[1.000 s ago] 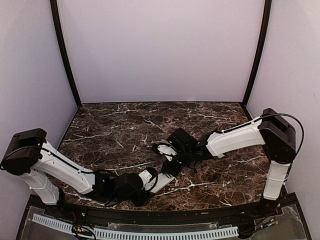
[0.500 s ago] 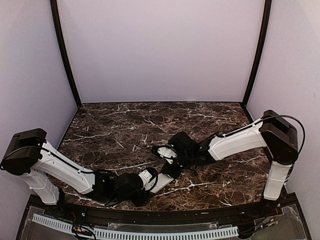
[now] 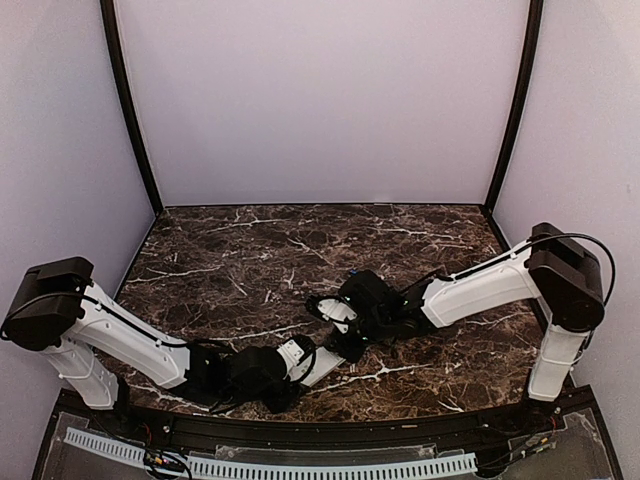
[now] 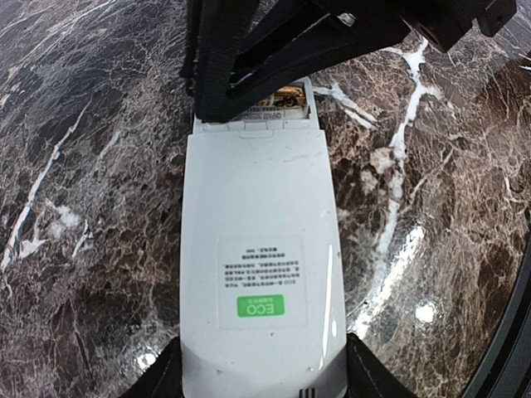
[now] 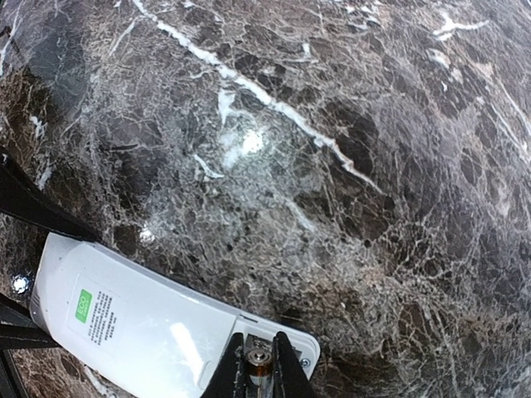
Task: Load the batteries into the remote control
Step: Load the battery into the battery compartment.
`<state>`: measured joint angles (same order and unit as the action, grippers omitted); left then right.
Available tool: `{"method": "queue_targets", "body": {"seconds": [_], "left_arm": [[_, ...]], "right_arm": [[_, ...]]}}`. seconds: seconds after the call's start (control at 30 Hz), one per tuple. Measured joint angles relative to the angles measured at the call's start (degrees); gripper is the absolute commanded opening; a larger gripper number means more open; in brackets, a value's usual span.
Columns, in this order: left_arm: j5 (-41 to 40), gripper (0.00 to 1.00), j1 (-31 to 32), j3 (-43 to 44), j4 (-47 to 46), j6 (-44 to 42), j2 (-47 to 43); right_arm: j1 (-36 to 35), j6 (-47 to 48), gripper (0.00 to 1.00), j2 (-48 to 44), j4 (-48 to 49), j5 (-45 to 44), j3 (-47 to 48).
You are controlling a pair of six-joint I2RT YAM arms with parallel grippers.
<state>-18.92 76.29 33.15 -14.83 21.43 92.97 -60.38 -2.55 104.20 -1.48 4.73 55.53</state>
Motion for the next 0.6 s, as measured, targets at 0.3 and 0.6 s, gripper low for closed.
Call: {"method": "queue_targets", "body": {"seconds": [0.3,0.6], "left_arm": [[0.04,0.19,0.02,0.00,0.15,0.66,-0.11],[0.07,0.19,0.02,0.00,0.17,0.90,-0.20]], "right_arm": [[-0.33,-2.32,0.14,0.35,-3.74,-1.81,1.36],[-0.50,-2.54,0.20,0.13,-5.01,-2.01,2.08]]}}
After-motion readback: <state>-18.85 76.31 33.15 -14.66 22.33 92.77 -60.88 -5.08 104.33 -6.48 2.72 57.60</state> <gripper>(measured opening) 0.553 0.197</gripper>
